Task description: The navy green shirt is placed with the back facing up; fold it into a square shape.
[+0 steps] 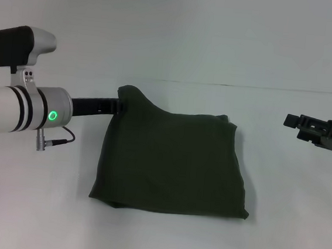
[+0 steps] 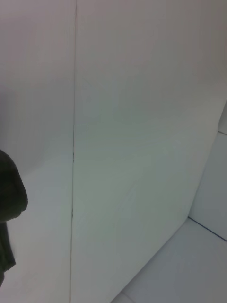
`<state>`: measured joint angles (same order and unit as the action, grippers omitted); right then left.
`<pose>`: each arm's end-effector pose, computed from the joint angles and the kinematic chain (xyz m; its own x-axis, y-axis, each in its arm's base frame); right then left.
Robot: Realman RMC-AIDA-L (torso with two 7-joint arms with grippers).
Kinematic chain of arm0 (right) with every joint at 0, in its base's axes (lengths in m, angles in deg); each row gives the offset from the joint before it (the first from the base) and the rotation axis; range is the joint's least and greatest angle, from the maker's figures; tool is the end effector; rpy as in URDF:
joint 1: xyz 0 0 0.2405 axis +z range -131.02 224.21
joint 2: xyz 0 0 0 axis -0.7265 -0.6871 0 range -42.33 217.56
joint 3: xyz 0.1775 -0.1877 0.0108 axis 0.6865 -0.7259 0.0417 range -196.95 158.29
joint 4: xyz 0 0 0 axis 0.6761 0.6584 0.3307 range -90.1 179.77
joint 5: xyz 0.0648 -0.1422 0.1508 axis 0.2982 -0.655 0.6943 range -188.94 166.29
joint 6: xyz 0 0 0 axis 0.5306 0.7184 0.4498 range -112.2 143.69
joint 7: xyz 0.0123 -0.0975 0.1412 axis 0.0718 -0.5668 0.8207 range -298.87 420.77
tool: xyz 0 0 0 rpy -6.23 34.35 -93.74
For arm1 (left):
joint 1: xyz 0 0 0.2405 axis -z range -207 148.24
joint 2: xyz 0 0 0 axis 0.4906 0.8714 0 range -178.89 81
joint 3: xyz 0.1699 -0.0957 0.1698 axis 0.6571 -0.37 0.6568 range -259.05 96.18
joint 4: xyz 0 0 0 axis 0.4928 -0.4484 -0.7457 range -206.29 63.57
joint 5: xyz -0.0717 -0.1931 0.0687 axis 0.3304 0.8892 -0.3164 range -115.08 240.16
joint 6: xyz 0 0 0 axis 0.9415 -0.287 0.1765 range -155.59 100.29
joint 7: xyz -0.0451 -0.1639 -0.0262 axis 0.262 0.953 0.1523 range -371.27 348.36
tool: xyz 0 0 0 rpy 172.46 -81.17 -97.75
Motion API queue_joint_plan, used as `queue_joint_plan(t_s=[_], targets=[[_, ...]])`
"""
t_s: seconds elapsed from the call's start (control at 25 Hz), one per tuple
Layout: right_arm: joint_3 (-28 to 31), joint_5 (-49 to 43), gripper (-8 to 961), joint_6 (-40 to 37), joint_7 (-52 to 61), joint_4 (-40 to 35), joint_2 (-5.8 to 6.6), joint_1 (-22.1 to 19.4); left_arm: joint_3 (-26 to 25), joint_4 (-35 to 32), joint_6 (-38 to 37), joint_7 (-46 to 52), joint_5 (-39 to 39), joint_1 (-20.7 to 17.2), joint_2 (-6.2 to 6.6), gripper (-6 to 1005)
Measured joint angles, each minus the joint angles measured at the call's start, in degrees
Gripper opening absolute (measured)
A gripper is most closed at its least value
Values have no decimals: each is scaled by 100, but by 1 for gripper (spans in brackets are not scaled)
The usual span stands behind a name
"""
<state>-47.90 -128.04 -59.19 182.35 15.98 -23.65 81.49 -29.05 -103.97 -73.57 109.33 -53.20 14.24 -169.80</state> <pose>0.3041 0.4065 0.0343 0.1482 -0.7400 -0.6561 -0.9645 -0.2548 0.0694 -0.2319 0.4638 -0.0566 0.4696 0.6692 0.5758 0.8824 -0.3779 -0.2803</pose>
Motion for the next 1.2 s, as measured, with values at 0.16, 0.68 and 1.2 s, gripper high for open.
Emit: queue_joint_plan(t_s=[0.16, 0.68, 1.2], targets=[[-12, 0, 818, 22, -2, 8, 0, 4, 2, -48, 18, -20, -1, -13, -4, 22], [7, 83, 818, -235, -400, -56, -1, 13, -451, -1504, -1248, -149, 529, -904, -173, 255], [-116, 294, 827, -2827, -3456, -167, -395, -364, -459, -1752, -4758, -1988, 2154, -2129, -307, 771]])
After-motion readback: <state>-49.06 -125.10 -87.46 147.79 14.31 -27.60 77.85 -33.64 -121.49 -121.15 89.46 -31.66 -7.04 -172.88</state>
